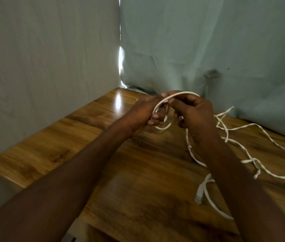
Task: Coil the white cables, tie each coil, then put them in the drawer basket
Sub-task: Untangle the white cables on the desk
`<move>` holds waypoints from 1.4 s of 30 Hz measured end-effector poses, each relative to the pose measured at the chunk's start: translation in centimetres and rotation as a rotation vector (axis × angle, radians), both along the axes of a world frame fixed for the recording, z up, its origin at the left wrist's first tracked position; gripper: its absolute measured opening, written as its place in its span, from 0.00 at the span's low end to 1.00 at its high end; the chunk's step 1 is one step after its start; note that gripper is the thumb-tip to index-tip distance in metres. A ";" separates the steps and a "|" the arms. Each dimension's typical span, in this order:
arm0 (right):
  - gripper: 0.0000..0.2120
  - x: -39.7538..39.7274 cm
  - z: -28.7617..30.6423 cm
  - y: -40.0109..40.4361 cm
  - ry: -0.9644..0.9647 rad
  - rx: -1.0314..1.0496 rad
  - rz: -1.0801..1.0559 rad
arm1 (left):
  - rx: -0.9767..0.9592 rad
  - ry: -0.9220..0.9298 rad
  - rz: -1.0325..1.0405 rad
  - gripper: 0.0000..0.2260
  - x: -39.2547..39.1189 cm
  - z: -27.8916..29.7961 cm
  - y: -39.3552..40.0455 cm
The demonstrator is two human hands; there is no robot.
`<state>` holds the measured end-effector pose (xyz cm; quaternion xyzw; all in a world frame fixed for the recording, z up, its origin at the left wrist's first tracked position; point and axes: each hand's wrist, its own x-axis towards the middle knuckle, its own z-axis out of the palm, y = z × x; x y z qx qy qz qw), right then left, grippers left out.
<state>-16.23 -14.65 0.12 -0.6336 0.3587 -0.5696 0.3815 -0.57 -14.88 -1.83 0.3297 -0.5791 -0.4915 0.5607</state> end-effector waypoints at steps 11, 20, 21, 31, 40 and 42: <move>0.07 -0.3 0.0 -0.3 0.225 -0.086 0.105 | 0.188 0.235 -0.343 0.20 0.9 1.0 0.6; 0.10 0.4 -0.6 -0.4 0.065 -0.080 -0.008 | 0.253 0.383 -0.651 0.19 1.4 1.4 0.9; 0.10 0.6 -0.7 -0.4 0.039 -0.060 -0.030 | 0.265 0.398 -0.668 0.19 1.3 1.3 1.0; 0.18 1.4 -0.5 -0.3 -0.198 0.243 0.032 | 0.209 0.254 -0.597 0.19 1.2 1.5 1.0; 0.06 1.5 -1.0 0.5 -0.028 -0.055 -0.064 | 0.283 0.493 -0.558 0.16 1.5 0.7 -0.1; 0.09 1.5 -1.0 1.0 0.008 -0.147 -0.031 | 0.279 0.557 -0.547 0.15 1.7 0.7 -0.1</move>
